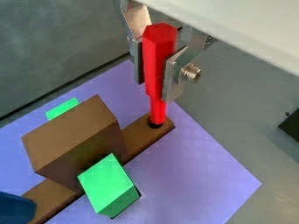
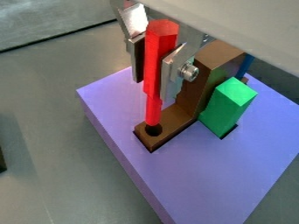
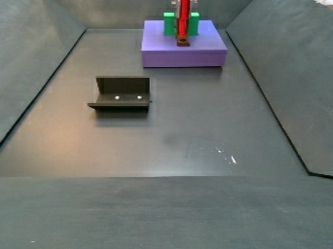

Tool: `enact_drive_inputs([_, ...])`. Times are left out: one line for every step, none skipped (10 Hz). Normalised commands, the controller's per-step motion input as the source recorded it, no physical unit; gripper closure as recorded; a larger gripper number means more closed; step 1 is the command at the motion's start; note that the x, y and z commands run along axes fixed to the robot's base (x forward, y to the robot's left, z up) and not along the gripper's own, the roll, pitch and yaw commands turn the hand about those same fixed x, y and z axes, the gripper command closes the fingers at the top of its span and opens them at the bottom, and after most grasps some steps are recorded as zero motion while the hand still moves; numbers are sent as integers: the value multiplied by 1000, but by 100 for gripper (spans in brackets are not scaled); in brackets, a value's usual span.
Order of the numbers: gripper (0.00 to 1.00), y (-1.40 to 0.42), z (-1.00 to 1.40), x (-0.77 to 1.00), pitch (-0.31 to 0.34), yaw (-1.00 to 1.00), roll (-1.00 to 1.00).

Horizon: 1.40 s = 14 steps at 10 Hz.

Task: Pick up the red object. Move up. Place the red object on the fixture. Regrasp the red object. Move to above the board. Insert the red object.
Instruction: Insert the red object.

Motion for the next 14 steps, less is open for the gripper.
enact_drive_inputs([100,0,-109,0,0,137,-9])
enact_drive_inputs([100,-3,-106,0,0,143,-6])
enact_drive_inputs([100,0,-126,0,0,149,-17])
enact_drive_inputs([100,-20,-151,0,-6,149,-4])
enact_drive_inputs([100,-26,-203,0,-19,129,0])
enact_drive_inputs([100,-51,-211,0,-19,106,0])
enact_drive_inputs([100,-43,-177,0,0,103,0])
enact_drive_inputs([100,-6,-177,40,0,111,0])
enact_drive_inputs([100,-6,-200,60,0,103,24])
enact_drive_inputs([100,0,-231,54,0,83,66])
enact_drive_inputs([100,-103,-326,0,-1,54,203])
enact_drive_inputs([100,-117,-389,0,-19,0,289])
enact_drive_inputs([100,-143,-423,0,-50,0,329])
enact_drive_inputs([100,-209,-543,0,-87,0,337])
